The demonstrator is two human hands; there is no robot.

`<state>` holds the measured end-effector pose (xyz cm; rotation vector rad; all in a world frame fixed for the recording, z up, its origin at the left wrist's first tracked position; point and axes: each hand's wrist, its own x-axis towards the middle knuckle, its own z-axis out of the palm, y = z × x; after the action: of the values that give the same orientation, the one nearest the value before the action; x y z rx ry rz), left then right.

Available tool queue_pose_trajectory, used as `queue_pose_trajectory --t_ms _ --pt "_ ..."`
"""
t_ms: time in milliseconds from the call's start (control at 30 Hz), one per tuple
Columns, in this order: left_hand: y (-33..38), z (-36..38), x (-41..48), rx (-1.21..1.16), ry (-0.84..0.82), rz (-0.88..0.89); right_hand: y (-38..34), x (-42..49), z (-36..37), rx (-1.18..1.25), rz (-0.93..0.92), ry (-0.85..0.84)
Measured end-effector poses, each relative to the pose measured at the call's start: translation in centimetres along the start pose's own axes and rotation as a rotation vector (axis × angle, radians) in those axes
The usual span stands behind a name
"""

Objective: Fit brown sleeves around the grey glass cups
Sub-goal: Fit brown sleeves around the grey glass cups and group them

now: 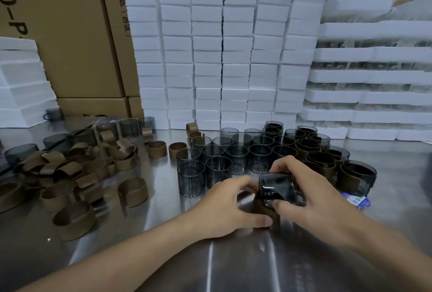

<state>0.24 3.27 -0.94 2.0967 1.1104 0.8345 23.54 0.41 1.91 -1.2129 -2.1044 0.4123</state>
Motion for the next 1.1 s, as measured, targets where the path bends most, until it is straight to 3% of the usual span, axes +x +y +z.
queue_pose_trajectory --t_ms 133,400,567,800,1100 --pt "0.0 0.1 -0.2 -0.188 0.137 0.023 -0.2 0.0 0.2 -0.014 -0.043 0.091" --pt "0.6 0.8 -1.0 -0.136 0.364 0.158 -0.2 -0.2 1.1 0.073 0.024 0.155" --pt "1.0 0.8 -1.1 -0.196 0.296 0.181 -1.0 -0.1 2.0 0.165 0.061 0.268" --pt "2.2 -0.3 -0.6 -0.708 0.148 0.004 -1.3 0.1 1.6 0.13 0.055 0.379" --pt "2.4 -0.1 -0.5 -0.771 0.183 0.0 -2.1 0.2 2.1 0.105 0.009 0.471"
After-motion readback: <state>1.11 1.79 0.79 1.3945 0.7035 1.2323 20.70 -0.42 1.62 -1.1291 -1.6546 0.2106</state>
